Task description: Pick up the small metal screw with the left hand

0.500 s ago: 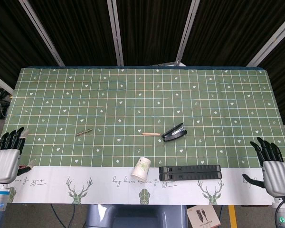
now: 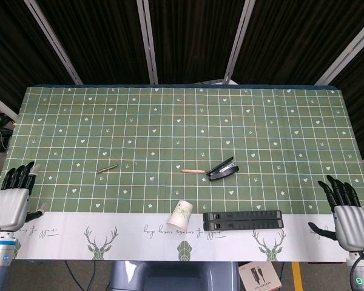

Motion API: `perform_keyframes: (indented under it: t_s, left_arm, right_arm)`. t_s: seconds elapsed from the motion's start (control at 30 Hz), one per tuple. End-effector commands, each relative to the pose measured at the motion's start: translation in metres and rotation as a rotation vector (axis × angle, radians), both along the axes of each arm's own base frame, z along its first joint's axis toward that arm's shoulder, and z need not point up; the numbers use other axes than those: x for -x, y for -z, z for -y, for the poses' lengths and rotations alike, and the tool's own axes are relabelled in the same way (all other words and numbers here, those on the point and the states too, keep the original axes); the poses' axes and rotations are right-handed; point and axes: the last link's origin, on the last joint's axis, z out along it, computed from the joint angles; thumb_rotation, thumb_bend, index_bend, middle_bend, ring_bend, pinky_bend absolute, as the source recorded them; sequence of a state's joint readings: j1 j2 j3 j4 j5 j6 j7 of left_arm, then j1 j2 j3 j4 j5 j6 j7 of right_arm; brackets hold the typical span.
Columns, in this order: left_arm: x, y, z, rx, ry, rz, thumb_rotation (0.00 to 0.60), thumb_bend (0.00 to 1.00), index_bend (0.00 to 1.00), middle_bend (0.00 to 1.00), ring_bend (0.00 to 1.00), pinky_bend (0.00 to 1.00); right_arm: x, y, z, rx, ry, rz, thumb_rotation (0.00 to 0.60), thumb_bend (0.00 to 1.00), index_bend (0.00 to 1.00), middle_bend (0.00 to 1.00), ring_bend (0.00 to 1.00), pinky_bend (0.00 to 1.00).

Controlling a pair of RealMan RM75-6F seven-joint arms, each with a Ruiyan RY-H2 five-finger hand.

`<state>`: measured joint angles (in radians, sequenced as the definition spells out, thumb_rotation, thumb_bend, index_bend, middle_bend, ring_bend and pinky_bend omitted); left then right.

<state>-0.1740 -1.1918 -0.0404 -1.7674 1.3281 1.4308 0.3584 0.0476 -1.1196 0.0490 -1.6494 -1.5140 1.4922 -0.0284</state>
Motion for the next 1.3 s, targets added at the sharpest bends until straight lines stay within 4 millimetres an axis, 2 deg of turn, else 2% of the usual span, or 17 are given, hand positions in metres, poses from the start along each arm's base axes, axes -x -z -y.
perform_keyframes:
  t_s: [0.03, 0.33, 0.5, 0.67, 1.03, 1.3]
  left_arm:
    - [-0.006, 0.012, -0.019, 0.034, -0.017, -0.008, 0.600, 0.18, 0.00, 0.00, 0.00, 0.00]
    - [-0.021, 0.052, -0.070, 0.083, -0.083, -0.033, 0.600, 0.20, 0.00, 0.00, 0.00, 0.00]
    - [-0.033, 0.081, -0.101, 0.094, -0.099, -0.069, 0.600, 0.21, 0.00, 0.00, 0.00, 0.00]
    - [-0.045, 0.105, -0.123, 0.100, -0.114, -0.075, 0.600, 0.24, 0.00, 0.00, 0.00, 0.00]
    - [-0.051, 0.133, -0.147, 0.121, -0.136, -0.107, 0.600, 0.24, 0.00, 0.00, 0.00, 0.00]
    - [-0.047, 0.149, -0.153, 0.125, -0.185, -0.100, 0.600, 0.24, 0.00, 0.00, 0.00, 0.00]
  right_arm:
    - [-0.001, 0.000, 0.000, -0.001, -0.001, 0.004, 0.600, 0.04, 0.11, 0.00, 0.00, 0.03]
    - [0.000, 0.000, 0.000, -0.005, 0.002, 0.015, 0.600, 0.04, 0.11, 0.00, 0.00, 0.03]
    - [0.001, -0.001, 0.000, -0.008, 0.005, 0.021, 0.600, 0.04, 0.11, 0.00, 0.00, 0.03]
    - [0.002, -0.002, 0.000, -0.006, 0.008, 0.022, 0.600, 0.04, 0.11, 0.00, 0.00, 0.03]
    - [0.003, -0.002, 0.001, -0.004, 0.021, 0.028, 0.600, 0.04, 0.11, 0.00, 0.00, 0.03]
    - [0.002, -0.003, 0.000, 0.004, 0.022, 0.033, 0.600, 0.04, 0.11, 0.00, 0.00, 0.03]
